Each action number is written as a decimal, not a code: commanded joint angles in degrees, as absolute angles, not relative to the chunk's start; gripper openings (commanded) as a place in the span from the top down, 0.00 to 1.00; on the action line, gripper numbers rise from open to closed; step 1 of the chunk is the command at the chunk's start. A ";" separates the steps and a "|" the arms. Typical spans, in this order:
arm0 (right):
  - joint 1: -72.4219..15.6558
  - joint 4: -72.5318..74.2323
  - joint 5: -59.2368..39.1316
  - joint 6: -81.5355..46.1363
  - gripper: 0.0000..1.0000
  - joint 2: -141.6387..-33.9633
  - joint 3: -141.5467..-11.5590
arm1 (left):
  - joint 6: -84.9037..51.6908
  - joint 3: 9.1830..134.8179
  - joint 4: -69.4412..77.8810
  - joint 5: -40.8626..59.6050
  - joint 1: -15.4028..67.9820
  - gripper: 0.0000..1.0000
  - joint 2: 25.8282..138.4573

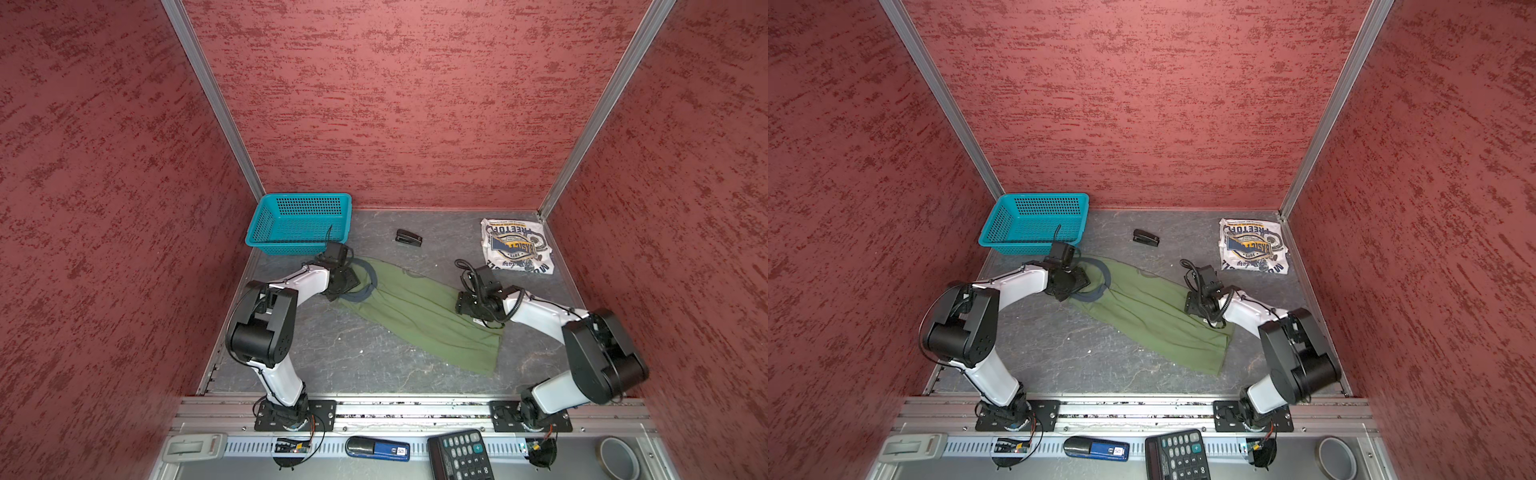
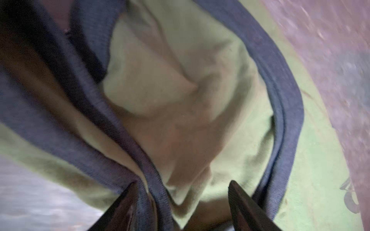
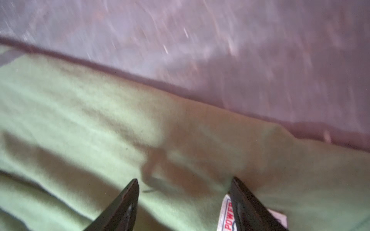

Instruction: Fold and stack the tank tops

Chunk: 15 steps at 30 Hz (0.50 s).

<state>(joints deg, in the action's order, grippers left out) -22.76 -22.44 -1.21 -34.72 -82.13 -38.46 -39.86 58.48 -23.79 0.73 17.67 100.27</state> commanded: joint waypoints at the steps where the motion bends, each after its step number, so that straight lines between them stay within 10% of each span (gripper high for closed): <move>1: -24.96 -31.06 -4.30 -43.03 0.27 -76.92 -32.06 | -41.39 58.45 -27.18 3.08 24.57 0.29 104.91; 15: -29.22 -31.23 -5.72 -50.15 0.29 -65.76 -24.19 | -34.42 89.75 -39.19 -1.63 28.75 0.30 124.42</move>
